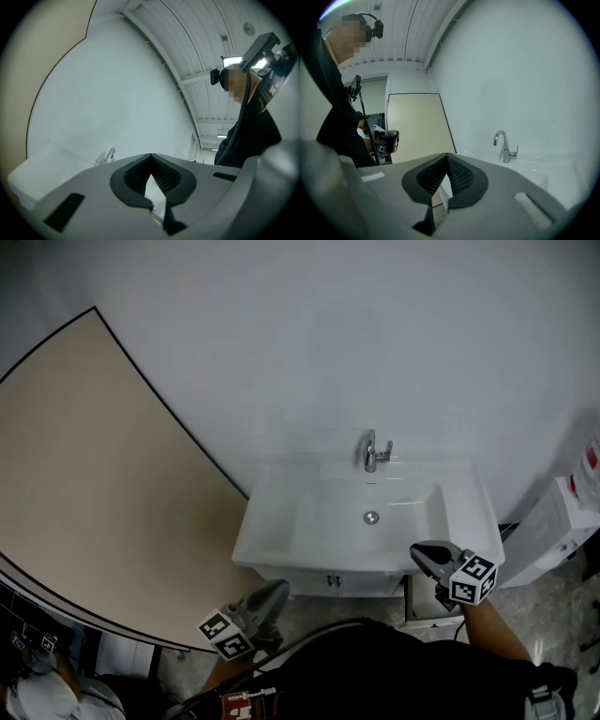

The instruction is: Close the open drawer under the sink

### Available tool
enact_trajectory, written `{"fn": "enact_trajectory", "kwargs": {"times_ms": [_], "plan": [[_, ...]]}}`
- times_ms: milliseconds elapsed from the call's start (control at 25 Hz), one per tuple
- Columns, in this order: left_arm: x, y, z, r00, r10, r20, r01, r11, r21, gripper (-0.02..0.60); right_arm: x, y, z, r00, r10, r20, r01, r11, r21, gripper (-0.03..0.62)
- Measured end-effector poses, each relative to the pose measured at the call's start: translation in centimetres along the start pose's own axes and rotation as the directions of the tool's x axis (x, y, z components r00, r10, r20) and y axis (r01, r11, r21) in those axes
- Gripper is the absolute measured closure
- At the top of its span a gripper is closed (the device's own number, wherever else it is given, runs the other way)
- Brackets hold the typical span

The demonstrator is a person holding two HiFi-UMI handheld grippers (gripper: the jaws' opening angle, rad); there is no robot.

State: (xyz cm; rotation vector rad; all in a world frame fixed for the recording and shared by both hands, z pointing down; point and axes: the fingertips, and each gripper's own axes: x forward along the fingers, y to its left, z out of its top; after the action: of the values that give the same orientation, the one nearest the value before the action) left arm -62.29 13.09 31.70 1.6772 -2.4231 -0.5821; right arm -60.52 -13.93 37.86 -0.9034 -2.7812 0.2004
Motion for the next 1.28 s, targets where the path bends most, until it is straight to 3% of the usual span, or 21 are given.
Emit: {"fn": "enact_trajectory", "kwargs": {"times_ms": [240, 400, 680, 880, 1040, 1280], "plan": [[2.0, 5.0, 1.5, 0.996, -0.089, -0.019, 0.088, 0.995, -0.034, 0.581, 2.2, -1.8, 1.1, 0.994, -0.105, 0.016, 0.104, 0.994, 0.016, 0.597], [2.6, 9.2, 5.4, 0.984, -0.178, -0.002, 0.178, 0.983, -0.042, 0.581, 5.5, -1.6, 3.0, 0.983, -0.179, 0.04, 0.179, 0.984, 0.009, 0.597], [5.5, 16.4, 7.8, 0.94, -0.324, -0.104, 0.324, 0.946, -0.015, 0.581, 8.1, -1.8, 4.9, 0.927, -0.364, 0.094, 0.362, 0.931, 0.039, 0.597], [9.0, 17.3, 7.1, 0.882, -0.443, -0.161, 0.439, 0.896, -0.062, 0.581, 6.0, -1.5, 4.1, 0.866, -0.493, 0.089, 0.488, 0.87, 0.07, 0.597], [12.1, 16.2, 5.8, 0.812, -0.549, -0.2, 0.538, 0.836, -0.111, 0.581, 2.3, -0.5, 2.3, 0.783, -0.616, 0.091, 0.602, 0.786, 0.14, 0.597], [16.0, 13.1, 3.8, 0.723, -0.653, -0.226, 0.635, 0.757, -0.157, 0.581, -3.4, 0.8, 0.5, 0.67, -0.736, 0.095, 0.715, 0.674, 0.184, 0.597]]}}
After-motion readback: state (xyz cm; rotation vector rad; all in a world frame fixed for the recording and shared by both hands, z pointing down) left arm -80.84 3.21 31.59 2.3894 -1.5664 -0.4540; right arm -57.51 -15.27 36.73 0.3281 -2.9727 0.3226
